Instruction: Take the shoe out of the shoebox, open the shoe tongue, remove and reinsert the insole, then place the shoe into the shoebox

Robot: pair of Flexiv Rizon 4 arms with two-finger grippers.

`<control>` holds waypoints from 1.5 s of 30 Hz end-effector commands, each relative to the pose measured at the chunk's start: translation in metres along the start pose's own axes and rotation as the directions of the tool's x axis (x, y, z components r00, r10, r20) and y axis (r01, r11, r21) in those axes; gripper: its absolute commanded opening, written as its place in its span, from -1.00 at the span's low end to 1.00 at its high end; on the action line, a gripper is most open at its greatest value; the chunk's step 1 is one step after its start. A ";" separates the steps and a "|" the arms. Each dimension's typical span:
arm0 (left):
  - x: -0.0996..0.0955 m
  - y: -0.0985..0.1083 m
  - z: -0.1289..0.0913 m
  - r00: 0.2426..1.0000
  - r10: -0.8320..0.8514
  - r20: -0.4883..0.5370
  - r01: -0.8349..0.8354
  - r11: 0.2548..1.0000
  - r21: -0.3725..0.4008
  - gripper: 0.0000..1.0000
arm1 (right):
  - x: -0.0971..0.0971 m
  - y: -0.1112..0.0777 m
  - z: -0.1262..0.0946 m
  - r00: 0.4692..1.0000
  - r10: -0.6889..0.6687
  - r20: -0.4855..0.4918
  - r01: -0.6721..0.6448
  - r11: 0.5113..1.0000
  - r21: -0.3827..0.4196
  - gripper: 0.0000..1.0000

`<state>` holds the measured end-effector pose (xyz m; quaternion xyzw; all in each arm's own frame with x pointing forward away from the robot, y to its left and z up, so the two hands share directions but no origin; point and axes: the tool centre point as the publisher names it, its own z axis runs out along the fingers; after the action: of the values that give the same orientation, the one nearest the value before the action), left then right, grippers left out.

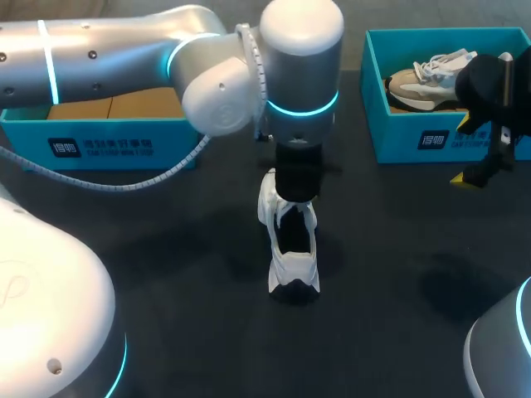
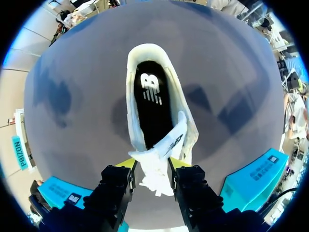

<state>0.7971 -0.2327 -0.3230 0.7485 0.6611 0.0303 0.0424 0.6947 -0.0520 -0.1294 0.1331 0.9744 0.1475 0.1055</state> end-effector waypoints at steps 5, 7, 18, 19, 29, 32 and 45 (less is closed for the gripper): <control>0.014 -0.011 -0.003 1.000 -0.016 -0.025 0.016 1.000 0.005 -0.22 | -0.002 0.001 0.001 1.000 0.000 -0.003 0.000 1.000 0.003 1.00; 0.018 -0.013 -0.004 0.999 -0.029 -0.026 0.029 1.000 0.000 -0.22 | -0.002 0.001 0.001 1.000 0.000 -0.003 0.000 1.000 0.003 1.00; 0.025 -0.007 -0.012 0.997 -0.077 -0.005 0.077 0.997 -0.029 -0.24 | -0.002 0.001 0.001 1.000 0.000 -0.003 0.000 1.000 0.003 1.00; 0.026 -0.007 -0.011 0.997 -0.073 -0.009 0.072 0.997 -0.028 -0.24 | -0.002 0.001 0.001 1.000 0.000 -0.003 0.000 1.000 0.003 1.00; 0.020 -0.027 0.001 0.999 -0.034 -0.027 0.034 0.999 0.011 -0.22 | -0.002 0.001 0.001 1.000 0.000 -0.003 0.000 1.000 0.003 1.00; 0.022 -0.027 -0.002 0.999 -0.042 -0.023 0.042 0.999 0.007 -0.23 | -0.002 0.001 0.001 1.000 0.000 -0.003 0.000 1.000 0.003 1.00; 0.024 -0.006 -0.016 0.997 -0.073 -0.011 0.072 0.996 -0.045 -0.22 | -0.002 0.001 0.001 1.000 0.000 -0.003 0.000 1.000 0.003 1.00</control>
<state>0.7912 -0.2073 -0.3051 0.7217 0.6881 0.0488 0.0572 0.6947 -0.0520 -0.1294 0.1332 0.9744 0.1475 0.1055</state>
